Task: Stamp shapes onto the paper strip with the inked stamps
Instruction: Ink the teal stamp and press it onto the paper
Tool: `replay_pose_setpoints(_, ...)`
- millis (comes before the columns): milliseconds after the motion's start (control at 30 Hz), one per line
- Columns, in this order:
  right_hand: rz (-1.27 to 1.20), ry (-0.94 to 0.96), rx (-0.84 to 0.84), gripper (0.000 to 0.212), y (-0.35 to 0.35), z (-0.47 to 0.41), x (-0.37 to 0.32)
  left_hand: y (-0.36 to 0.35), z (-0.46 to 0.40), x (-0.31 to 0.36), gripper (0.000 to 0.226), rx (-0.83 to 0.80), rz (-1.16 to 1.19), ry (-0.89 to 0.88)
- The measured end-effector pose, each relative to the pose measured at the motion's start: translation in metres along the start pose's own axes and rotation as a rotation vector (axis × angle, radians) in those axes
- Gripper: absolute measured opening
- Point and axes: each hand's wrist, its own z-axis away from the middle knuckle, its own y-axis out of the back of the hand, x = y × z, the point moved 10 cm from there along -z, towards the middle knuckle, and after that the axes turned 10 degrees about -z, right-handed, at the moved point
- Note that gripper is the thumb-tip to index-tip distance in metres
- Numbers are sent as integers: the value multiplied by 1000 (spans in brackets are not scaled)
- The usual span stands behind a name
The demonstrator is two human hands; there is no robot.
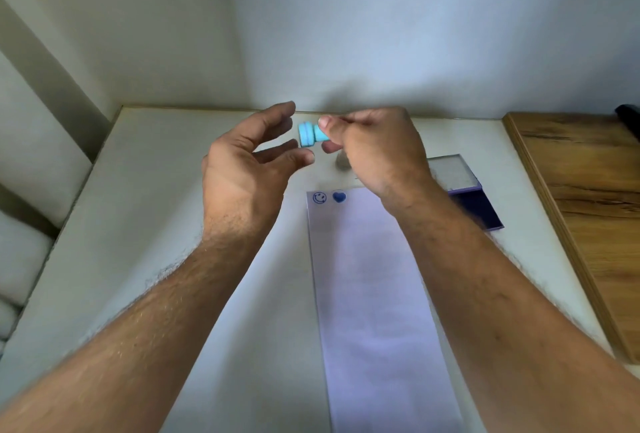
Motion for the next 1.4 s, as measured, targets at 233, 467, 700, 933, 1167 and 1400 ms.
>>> replay_pose_setpoints(233, -187, -198, -149, 26, -4, 9, 16, -11, 4, 20, 42, -104, 115, -121)
replay_pose_setpoints(467, -244, -284, -136, 28, 24, 37, 20, -22, 17, 31, 35, -197, 93, -143)
replay_pose_setpoints(700, -478, -285, -72, 12, 40, 60, 28, -33, 29, 35, 28, -252, 62, -95)
replay_pose_setpoints(933, -689, -318, -84, 12, 30, 60, 46, -23, 20, 4, 28, -187, 78, 26)
replay_pose_setpoints(1167, -1069, -378, -200, 24, -7, 52, 56, -14, -4, -34, 24, -184, -49, 138)
replay_pose_setpoints(1400, -1232, -410, -362, 26, -28, 59, 38, 2, -8, -30, 28, -99, -638, 16)
